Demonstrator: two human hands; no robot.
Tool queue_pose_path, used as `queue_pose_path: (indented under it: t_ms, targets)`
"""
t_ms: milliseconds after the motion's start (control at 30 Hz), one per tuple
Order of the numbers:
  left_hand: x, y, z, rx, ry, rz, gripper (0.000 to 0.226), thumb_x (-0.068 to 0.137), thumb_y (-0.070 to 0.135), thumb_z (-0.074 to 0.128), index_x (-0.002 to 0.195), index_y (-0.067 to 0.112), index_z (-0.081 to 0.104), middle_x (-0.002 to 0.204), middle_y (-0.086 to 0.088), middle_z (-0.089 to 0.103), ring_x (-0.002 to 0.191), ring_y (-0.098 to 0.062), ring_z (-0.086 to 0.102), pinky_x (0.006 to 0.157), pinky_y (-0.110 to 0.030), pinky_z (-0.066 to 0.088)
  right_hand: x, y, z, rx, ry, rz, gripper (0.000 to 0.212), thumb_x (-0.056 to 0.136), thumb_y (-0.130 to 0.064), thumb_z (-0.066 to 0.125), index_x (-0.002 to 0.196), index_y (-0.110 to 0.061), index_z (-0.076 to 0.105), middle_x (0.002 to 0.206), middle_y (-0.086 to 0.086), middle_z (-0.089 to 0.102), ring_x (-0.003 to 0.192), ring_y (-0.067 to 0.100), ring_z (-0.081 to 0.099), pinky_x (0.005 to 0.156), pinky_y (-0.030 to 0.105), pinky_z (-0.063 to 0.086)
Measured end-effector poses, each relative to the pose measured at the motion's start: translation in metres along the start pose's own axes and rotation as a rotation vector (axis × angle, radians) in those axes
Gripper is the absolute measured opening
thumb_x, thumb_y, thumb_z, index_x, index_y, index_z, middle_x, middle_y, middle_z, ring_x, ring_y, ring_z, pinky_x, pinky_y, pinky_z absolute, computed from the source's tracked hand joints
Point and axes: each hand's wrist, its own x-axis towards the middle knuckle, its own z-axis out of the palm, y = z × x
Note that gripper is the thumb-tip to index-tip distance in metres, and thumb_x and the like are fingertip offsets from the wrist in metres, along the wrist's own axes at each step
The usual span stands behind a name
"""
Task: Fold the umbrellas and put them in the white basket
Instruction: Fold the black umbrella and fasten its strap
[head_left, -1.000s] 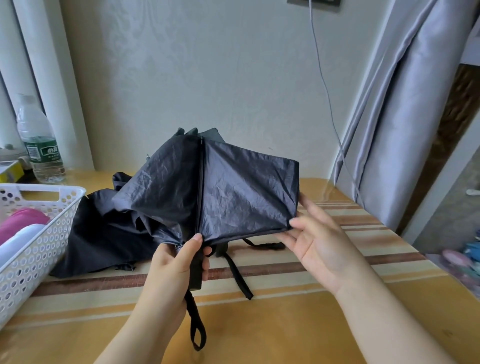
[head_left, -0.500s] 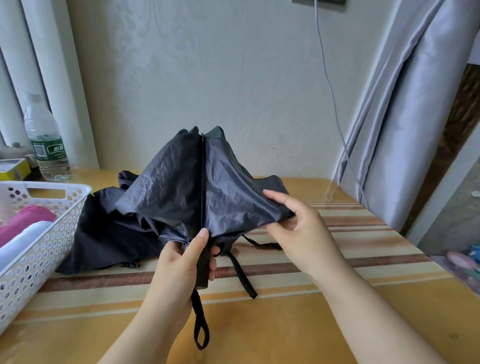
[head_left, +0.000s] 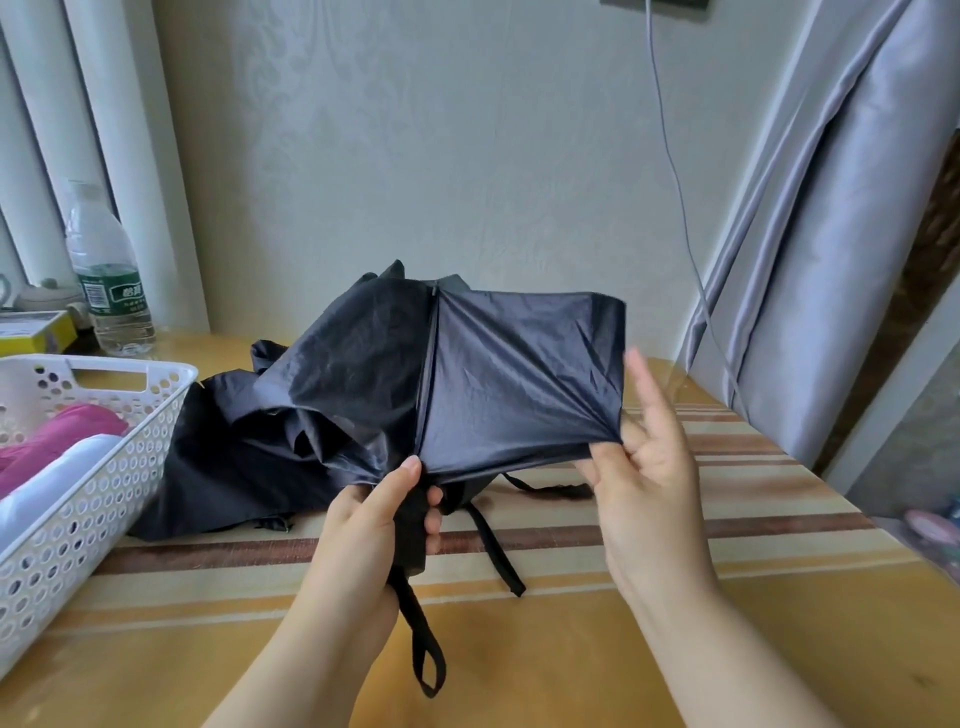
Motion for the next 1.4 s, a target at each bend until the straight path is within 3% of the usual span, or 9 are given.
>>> queue_pose_path:
  t_ms: [200,267,367,533,733,967,1100,1267,1400]
  targets:
    - [0.000,-0.003,-0.002,0.058,0.010,0.102,0.020,0.093,0.021,0.058,0.100,0.004,0.049,0.067,-0.007,0.059,0.051,-0.016,0.049,0.043,-0.024,0.038,0.013,-0.006,-0.010,0.442,-0.068,0.436,0.094,0.087,0.010,0.049,0.151,-0.044,0.004,0.126,0.014,0.060,0.100,0.030,0.069,0.102,0.053,0.043]
    - [0.000,-0.004,-0.001,0.087,0.000,0.119,0.019,0.093,0.020,0.058,0.096,0.004,0.049,0.067,-0.008,0.059,0.052,-0.018,0.048,0.048,-0.028,0.039,0.016,-0.006,-0.014,0.306,-0.111,0.498,0.089,0.083,-0.008,0.063,0.153,-0.033,0.013,0.128,0.008,0.060,0.101,0.029,0.070,0.092,0.048,0.053]
    - [-0.003,-0.003,0.003,0.042,-0.008,0.110,0.014,0.093,0.015,0.057,0.092,0.004,0.048,0.066,-0.009,0.057,0.051,-0.017,0.047,0.044,-0.026,0.039,0.023,-0.004,-0.020,0.185,0.047,0.427,0.067,0.089,0.007,0.056,0.146,-0.024,0.038,0.110,0.009,0.070,0.094,0.017,0.071,0.068,0.026,0.059]
    - [-0.005,-0.003,0.004,0.022,-0.065,0.069,0.014,0.094,0.015,0.055,0.095,0.005,0.047,0.068,-0.011,0.056,0.051,-0.018,0.047,0.042,-0.023,0.039,0.017,0.013,-0.036,-0.266,0.035,0.499,0.076,0.088,0.000,0.065,0.149,-0.029,0.029,0.101,0.000,0.070,0.095,0.017,0.069,0.081,0.032,0.056]
    - [-0.004,-0.005,0.005,0.047,-0.122,0.074,0.017,0.092,0.013,0.056,0.100,0.001,0.047,0.065,-0.013,0.056,0.050,-0.020,0.046,0.044,-0.027,0.038,0.067,-0.046,-0.007,-0.737,0.063,-0.161,0.044,0.092,-0.030,0.060,0.133,-0.025,0.046,0.119,-0.008,0.055,0.108,0.007,0.053,0.092,0.027,0.042]
    - [-0.006,-0.004,0.004,0.095,-0.150,0.087,0.019,0.090,0.009,0.059,0.099,-0.004,0.047,0.061,-0.017,0.055,0.047,-0.024,0.043,0.048,-0.032,0.034,0.130,-0.064,0.034,-0.792,-0.100,-0.001,0.043,0.094,-0.043,0.055,0.094,-0.002,0.064,0.085,0.008,0.066,0.078,0.020,0.058,0.067,0.029,0.040]
    - [-0.007,-0.002,0.006,0.117,-0.144,0.131,0.037,0.081,0.019,0.073,0.094,-0.007,0.050,0.060,-0.016,0.055,0.048,-0.024,0.044,0.049,-0.033,0.035,0.133,-0.068,0.038,-0.840,-0.123,-0.073,0.045,0.097,-0.039,0.053,0.062,-0.017,0.034,0.055,-0.002,0.028,0.049,0.015,0.027,0.045,0.026,0.018]
    - [-0.008,-0.001,0.005,0.073,-0.115,0.149,0.031,0.081,0.021,0.063,0.094,-0.003,0.050,0.063,-0.015,0.056,0.048,-0.024,0.045,0.045,-0.032,0.033,0.134,-0.058,0.031,-0.662,-0.088,-0.162,0.038,0.102,-0.021,0.045,0.064,-0.020,0.041,0.058,-0.005,0.036,0.052,0.009,0.031,0.052,0.028,0.024]
    - [-0.007,-0.005,0.004,0.122,-0.130,0.140,0.022,0.089,0.014,0.062,0.091,-0.004,0.049,0.061,-0.017,0.056,0.049,-0.025,0.045,0.049,-0.035,0.035,0.132,-0.067,0.026,-0.697,-0.202,-0.095,0.027,0.100,-0.013,0.045,0.111,-0.036,0.055,0.073,0.004,0.056,0.041,0.006,0.038,0.049,0.020,0.033]
